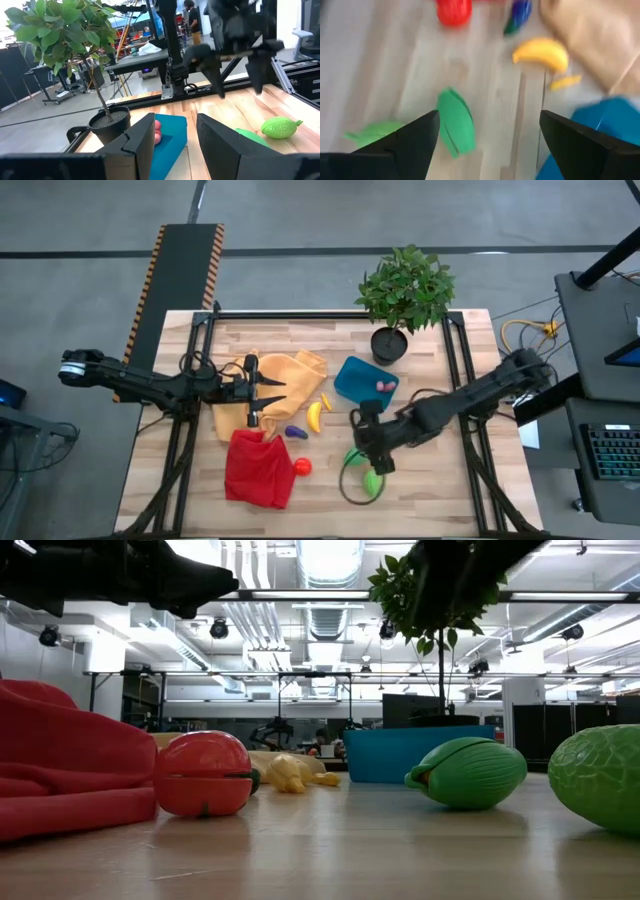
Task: Pick and placing Produce into tupperware
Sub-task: Put the green corn into the blue bin
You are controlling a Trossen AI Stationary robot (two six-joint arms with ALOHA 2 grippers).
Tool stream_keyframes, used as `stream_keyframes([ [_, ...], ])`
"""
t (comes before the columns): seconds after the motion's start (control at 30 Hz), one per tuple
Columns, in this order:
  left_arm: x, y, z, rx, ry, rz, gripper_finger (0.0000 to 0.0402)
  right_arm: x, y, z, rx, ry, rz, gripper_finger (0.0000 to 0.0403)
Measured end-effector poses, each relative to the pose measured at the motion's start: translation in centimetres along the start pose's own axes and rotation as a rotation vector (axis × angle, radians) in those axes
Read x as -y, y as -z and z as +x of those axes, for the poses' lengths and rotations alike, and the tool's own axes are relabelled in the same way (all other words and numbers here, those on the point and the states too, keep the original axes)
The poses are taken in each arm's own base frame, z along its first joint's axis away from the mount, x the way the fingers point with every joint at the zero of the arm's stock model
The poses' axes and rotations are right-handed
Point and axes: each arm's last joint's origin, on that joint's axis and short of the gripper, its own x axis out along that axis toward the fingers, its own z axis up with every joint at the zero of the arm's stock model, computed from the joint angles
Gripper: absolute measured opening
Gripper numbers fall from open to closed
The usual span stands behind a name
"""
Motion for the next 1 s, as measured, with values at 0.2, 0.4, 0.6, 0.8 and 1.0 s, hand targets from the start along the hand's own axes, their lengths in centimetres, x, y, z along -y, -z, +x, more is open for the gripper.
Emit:
stream_keyframes([
  [0.2,0.0,0.0,0.0,0.0,0.0,0.0,0.0132,-1.3,-0.3,3.7,-0.21,-0.014,0.005,0.032],
  [0.4,0.0,0.0,0.0,0.0,0.0,0.0,0.0132,-2.3,-0.3,6.3,-0.293,-0.109,0.01,0.0301],
  [0.6,0.0,0.0,0.0,0.002,0.0,0.0,0.0132,-2.6,-0.6,7.2,-0.261,-0.114,0.001,0.0287],
  [0.8,0.0,0.0,0.0,0.001,0.001,0.0,0.0132,-3.1,-0.4,8.7,-0.257,-0.123,-0.05,0.0287],
  [1.0,0.0,0.0,0.0,0.001,0.001,0.0,0.0132,-3.3,0.3,10.0,-0.306,-0.112,-0.057,0.0284],
])
